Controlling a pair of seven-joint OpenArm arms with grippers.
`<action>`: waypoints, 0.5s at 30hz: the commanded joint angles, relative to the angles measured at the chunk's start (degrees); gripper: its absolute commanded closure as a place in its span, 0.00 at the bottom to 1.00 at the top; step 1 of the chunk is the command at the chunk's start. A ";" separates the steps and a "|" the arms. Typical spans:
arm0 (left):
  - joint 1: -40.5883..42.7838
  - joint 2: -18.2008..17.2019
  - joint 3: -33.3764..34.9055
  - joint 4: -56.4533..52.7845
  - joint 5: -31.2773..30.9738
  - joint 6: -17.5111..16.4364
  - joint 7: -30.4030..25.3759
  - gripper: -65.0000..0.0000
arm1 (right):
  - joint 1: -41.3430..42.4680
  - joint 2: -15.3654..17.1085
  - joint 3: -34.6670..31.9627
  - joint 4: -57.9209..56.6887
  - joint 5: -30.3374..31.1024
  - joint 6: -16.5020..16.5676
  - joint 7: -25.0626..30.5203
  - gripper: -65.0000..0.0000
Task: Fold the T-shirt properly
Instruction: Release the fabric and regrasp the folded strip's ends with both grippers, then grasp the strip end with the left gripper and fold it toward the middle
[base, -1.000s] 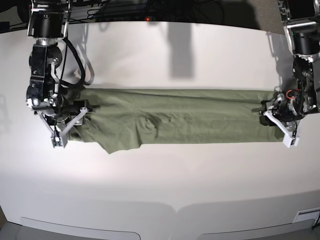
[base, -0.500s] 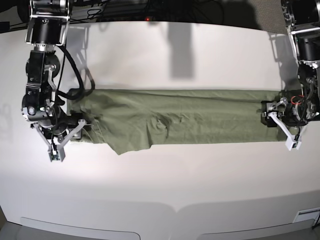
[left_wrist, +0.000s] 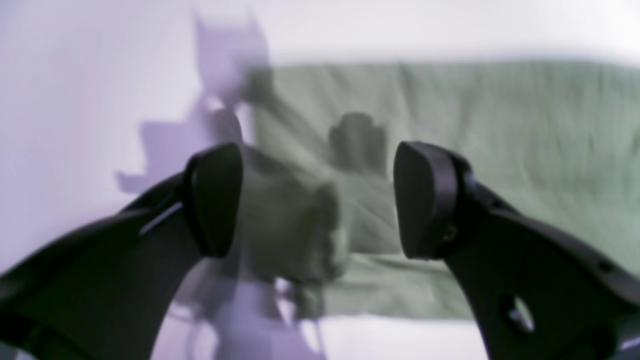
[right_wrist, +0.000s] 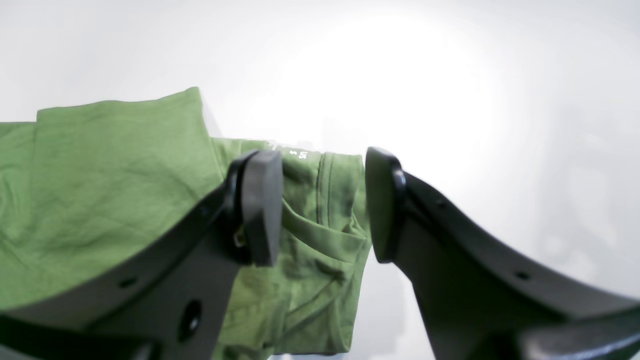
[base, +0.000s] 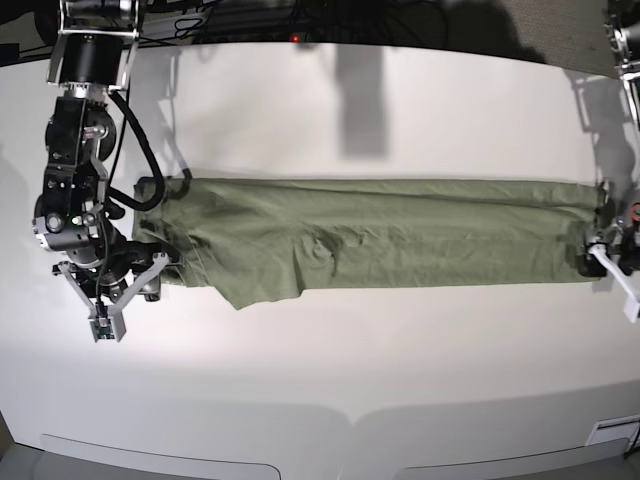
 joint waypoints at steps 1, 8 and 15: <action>-1.55 -2.32 -0.33 -0.20 1.18 -0.02 -1.75 0.30 | 1.22 0.63 0.33 1.11 0.28 0.42 0.85 0.58; -7.13 -7.72 -0.33 -21.59 -2.10 -10.05 -4.87 0.30 | 1.07 0.66 0.33 1.11 3.34 1.07 -0.24 0.58; -13.51 -7.96 -0.33 -40.24 -13.51 -15.75 -0.74 0.30 | 1.09 0.66 0.33 1.11 3.30 1.07 -0.90 0.58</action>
